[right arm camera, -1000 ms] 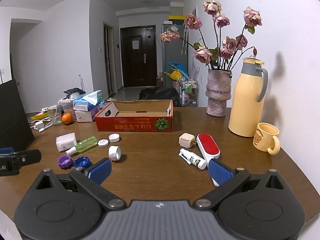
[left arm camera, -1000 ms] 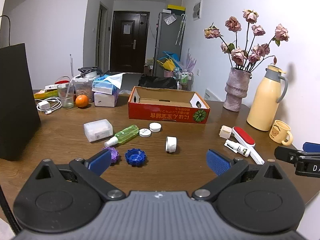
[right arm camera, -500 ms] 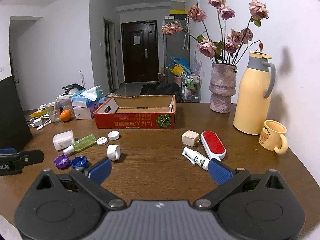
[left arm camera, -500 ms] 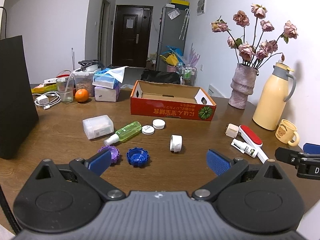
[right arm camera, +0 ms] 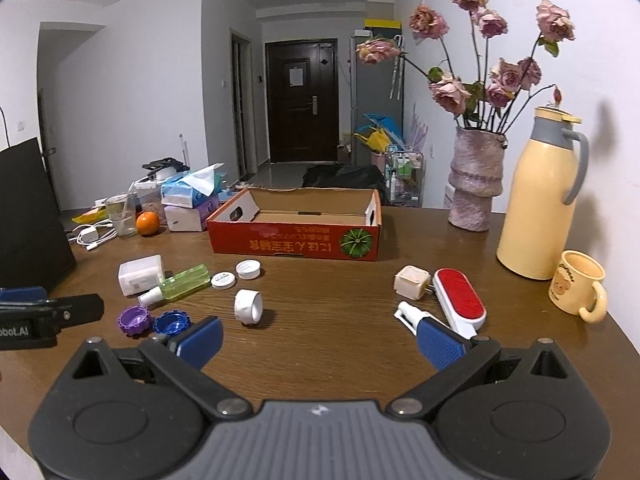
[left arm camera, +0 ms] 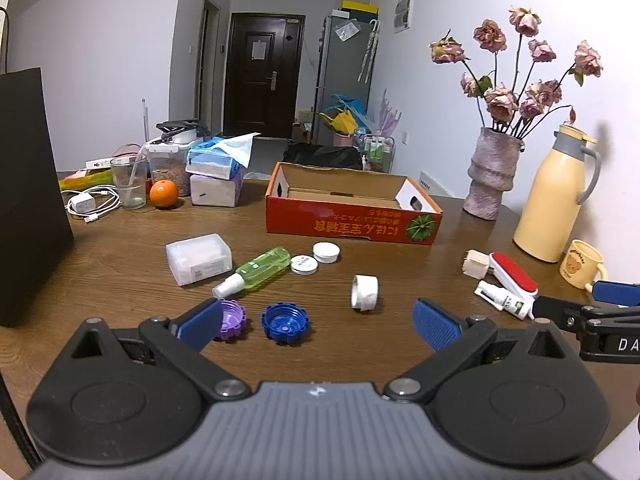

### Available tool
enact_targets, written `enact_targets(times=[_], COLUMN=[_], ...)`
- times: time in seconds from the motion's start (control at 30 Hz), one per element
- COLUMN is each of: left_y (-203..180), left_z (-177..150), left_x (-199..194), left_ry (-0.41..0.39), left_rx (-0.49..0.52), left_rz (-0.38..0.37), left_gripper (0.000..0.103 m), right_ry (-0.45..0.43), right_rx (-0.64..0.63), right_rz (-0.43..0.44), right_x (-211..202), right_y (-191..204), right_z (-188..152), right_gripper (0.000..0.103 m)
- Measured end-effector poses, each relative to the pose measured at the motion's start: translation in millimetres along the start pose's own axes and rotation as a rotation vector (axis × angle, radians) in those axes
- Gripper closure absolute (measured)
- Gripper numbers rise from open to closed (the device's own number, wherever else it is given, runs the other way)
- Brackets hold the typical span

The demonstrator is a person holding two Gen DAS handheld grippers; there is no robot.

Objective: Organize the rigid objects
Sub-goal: 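Move the left tool to the purple cap while the right tool approaches the blue cap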

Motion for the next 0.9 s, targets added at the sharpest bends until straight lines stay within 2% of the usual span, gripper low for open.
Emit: enact_targets(times=[0.9], left_y=[72.5], left_z=[-11.4], left_x=[61.1], left_ry=[0.047], left_rx=[-0.015], left_rz=[0.115], left_gripper=[0.000], right_ry=[0.010], right_rx=[-0.106], right_rz=[0.110], right_x=[90.3], right_y=[66.8], right_z=[-2.3], right_gripper=[0.000])
Point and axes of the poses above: each gripper's, at about its wrist camera, not at the fingertips, and x roughly the way its jaws point, y to its left, z to its top, the point moved 4 cm from there along x, roughly the way its jaws point, and after that the axes turned 5 degrees about -z, right-handed, at the moved point
